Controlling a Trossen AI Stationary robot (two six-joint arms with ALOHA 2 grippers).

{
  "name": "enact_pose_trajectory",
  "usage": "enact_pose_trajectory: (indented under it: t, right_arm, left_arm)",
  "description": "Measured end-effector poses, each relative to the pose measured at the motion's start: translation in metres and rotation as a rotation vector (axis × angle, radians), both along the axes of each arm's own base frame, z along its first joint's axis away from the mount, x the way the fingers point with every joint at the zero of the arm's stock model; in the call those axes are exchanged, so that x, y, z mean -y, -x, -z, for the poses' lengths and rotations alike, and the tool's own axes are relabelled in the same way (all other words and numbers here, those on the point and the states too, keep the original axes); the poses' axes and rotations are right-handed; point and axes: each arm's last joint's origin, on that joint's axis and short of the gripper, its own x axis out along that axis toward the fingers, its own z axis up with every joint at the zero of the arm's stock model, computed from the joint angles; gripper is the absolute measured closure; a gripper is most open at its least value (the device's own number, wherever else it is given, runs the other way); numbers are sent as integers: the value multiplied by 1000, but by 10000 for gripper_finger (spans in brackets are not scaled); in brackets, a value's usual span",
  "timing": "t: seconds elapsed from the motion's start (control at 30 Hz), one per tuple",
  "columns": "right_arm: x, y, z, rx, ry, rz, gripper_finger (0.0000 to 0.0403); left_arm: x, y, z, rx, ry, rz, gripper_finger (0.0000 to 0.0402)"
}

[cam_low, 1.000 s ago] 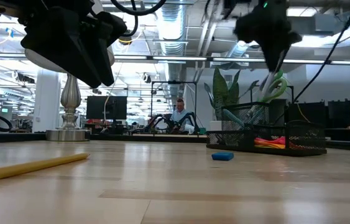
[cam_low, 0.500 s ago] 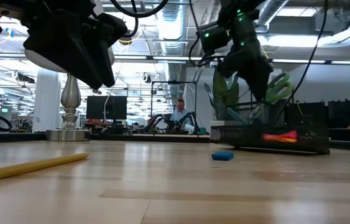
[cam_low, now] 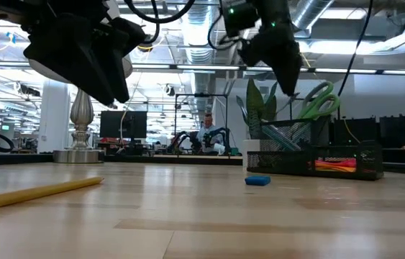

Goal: Pick and place office supplies into organizer
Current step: Put the brown pen into the desk organizer

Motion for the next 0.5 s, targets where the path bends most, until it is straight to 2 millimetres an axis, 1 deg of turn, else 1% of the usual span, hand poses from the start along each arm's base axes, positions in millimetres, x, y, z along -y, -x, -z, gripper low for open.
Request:
enact_pose_trajectory:
  t: [0.13,0.23,0.27,0.37,0.43,0.5]
  right_arm:
    - [-13,-3,-22,78,20,19,257]
    - [-28,2,-41,146,26,67,263]
    - [-35,5,-51,180,30,62,265]
    - [-61,23,-79,281,64,45,271]
    - [-81,35,-95,372,171,52,273]
    - [-103,48,-109,462,324,63,275]
  left_arm:
    - [-1,1,1,-14,4,-16,295]
    - [-2,5,3,-60,10,-41,295]
    - [-3,8,4,-89,16,-60,295]
    - [-8,22,8,-214,15,-158,295]
    - [-7,31,10,-269,0,-225,295]
    - [-1,42,11,-296,-21,-263,295]
